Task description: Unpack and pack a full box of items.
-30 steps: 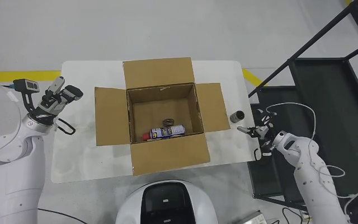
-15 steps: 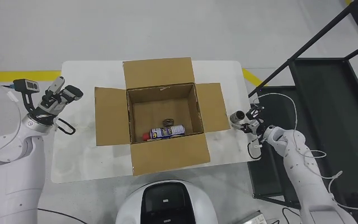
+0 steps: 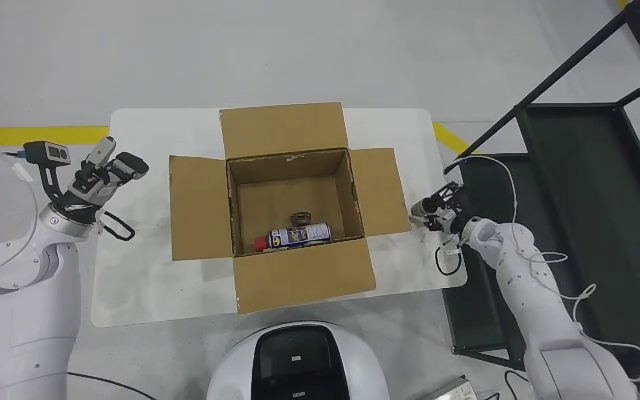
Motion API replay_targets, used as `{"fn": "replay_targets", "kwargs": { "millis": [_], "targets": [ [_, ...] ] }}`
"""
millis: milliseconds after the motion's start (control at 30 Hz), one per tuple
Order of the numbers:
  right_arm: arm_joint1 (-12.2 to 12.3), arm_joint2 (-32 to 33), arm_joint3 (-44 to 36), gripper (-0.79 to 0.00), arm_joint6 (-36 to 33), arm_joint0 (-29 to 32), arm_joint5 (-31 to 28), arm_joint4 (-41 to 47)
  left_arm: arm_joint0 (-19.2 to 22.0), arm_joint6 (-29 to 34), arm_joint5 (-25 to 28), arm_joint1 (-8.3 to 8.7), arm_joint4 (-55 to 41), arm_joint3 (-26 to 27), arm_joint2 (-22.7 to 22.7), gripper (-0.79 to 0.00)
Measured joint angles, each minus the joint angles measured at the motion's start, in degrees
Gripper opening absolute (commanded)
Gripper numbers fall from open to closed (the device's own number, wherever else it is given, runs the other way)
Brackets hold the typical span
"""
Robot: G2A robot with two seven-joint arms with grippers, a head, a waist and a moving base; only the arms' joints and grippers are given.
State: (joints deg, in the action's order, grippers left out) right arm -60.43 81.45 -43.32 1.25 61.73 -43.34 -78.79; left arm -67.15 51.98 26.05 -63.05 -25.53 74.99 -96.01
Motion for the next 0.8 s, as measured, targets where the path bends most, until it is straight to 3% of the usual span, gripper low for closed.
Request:
{"fn": "replay_targets", "kwargs": {
  "millis": [500, 633, 800],
  "targets": [
    [0.41, -1.07, 1.34, -0.785, 3.70, -1.50, -3.99, 0.71, 0.00, 0.00, 0.00, 0.00, 0.00, 0.00, 0.00, 0.000],
    [1.67, 1.80, -3.53, -0.785, 5.04, 1.18, -5.50, 1.16, 0.00, 0.00, 0.00, 0.00, 0.00, 0.00, 0.00, 0.000],
    [3.55, 7.65, -16.21, -0.785, 4.13, 7.49, -4.88, 1.65, 0.00, 0.00, 0.00, 0.00, 0.00, 0.00, 0.00, 0.000]
  ]
}}
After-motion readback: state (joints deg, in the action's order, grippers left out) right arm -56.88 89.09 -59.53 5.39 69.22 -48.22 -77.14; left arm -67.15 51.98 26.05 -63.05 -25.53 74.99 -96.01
